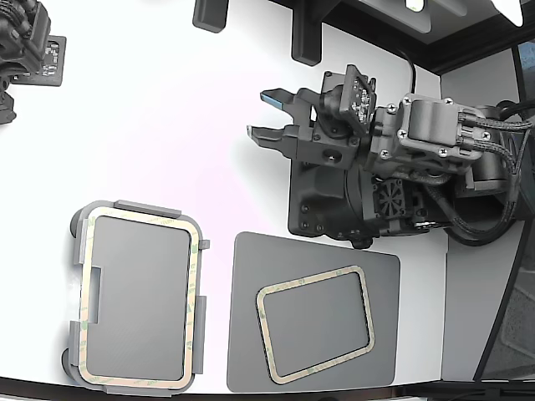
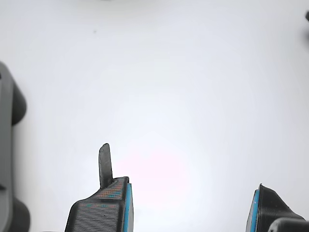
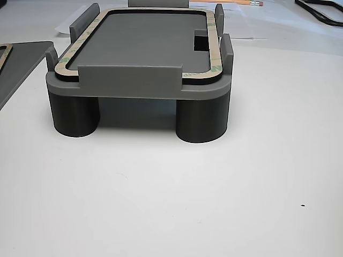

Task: Move top rectangular frame to the holder.

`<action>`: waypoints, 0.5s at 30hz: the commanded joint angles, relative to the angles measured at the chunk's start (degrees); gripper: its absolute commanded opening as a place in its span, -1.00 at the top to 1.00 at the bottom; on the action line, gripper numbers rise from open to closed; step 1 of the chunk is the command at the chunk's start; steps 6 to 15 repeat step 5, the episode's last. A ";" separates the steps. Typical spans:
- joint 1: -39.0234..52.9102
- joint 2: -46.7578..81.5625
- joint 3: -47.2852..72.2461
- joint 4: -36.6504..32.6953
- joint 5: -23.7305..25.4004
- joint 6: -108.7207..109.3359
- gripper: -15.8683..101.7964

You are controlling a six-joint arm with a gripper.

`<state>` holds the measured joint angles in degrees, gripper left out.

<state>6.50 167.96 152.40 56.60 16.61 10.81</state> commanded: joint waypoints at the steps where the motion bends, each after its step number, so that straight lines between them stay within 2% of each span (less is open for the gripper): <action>1: -0.97 1.32 -1.32 -0.26 0.09 -0.09 -0.97; 15: -0.97 1.32 -1.32 -0.26 0.09 -0.09 -0.97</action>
